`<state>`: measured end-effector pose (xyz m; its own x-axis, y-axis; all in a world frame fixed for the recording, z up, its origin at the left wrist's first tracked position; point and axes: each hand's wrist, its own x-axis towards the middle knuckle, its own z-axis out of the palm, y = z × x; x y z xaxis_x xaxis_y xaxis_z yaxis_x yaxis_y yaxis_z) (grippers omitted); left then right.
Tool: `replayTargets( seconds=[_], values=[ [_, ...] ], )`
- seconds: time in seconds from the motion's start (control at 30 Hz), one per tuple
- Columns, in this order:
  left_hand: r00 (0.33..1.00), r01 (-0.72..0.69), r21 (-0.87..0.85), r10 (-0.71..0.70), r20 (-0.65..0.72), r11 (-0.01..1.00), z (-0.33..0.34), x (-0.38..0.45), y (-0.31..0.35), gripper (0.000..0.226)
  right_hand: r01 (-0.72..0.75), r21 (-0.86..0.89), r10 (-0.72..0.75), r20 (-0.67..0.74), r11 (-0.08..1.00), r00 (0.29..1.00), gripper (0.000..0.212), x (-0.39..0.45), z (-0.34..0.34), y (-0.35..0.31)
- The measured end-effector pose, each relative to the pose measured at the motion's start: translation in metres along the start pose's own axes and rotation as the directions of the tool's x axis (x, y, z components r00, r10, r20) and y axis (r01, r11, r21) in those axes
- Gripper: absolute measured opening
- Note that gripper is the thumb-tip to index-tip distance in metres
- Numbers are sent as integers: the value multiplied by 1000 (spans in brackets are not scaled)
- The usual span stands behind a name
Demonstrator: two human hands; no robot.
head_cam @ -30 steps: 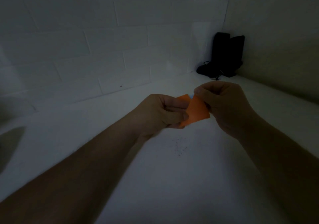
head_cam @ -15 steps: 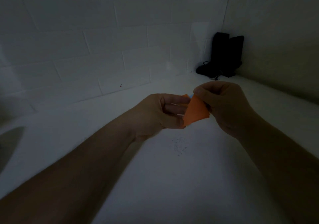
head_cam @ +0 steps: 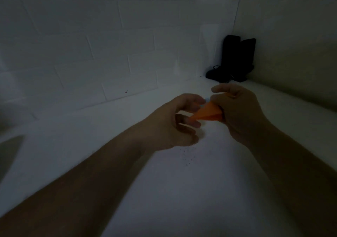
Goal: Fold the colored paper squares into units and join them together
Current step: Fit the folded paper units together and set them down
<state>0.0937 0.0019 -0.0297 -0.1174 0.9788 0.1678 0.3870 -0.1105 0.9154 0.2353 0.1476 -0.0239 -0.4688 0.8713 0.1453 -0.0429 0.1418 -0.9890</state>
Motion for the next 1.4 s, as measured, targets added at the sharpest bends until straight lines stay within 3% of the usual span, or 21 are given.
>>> replayTargets(
  seconds=[0.07, 0.13, 0.23, 0.33, 0.4, 0.5, 0.57, 0.63, 0.7, 0.87, 1.17, 1.4],
  values=[
    [984, -72, 246, 109, -138, 967, 9, 2, -3, 53, -62, 23, 62, 1, 998, 998, 12, -2, 3, 1],
    [931, -97, 367, 215, -295, 925, 14, 5, -6, 29, -129, 51, 129, 10, 990, 992, 12, -4, 5, 1],
    [876, -57, 166, 129, -465, 985, 12, 9, -9, 11, -273, 178, 266, 63, 945, 962, 15, -4, 4, -3],
    [830, -62, -269, -100, -548, 961, 7, 14, -8, 6, -357, 207, 352, 61, 911, 934, 17, 0, 2, -4],
    [806, -50, -471, -243, -539, 881, 4, 17, -8, 11, -391, 172, 386, 65, 904, 920, 21, 0, 3, -4],
    [790, -35, -622, -360, -497, 782, 0, 19, -8, 21, -460, 162, 418, 236, 873, 877, 39, -2, 6, -7],
    [793, -36, -651, -375, -480, 758, 0, 19, -8, 24, -432, 128, 379, 306, 893, 873, 42, -7, 10, -7],
    [800, -23, -646, -373, -469, 763, 1, 19, -8, 29, -324, 120, 274, 314, 939, 909, 22, -12, 14, -5],
    [828, -5, -643, -357, -433, 766, 1, 18, -8, 35, -225, 134, 181, 282, 965, 942, 17, -14, 16, -4],
    [901, 35, -637, -300, -313, 770, 6, 15, -4, 50, -240, 181, 203, 202, 954, 958, 13, -10, 9, -7],
    [886, 101, -633, -358, -293, 768, 10, 14, 2, 4, -223, 162, 175, 267, 961, 948, 12, -12, 11, -7],
    [869, 77, -694, -390, -306, 716, 10, 15, 3, 9, -204, 224, 133, 295, 953, 946, 21, -17, 19, -5]
  ],
)
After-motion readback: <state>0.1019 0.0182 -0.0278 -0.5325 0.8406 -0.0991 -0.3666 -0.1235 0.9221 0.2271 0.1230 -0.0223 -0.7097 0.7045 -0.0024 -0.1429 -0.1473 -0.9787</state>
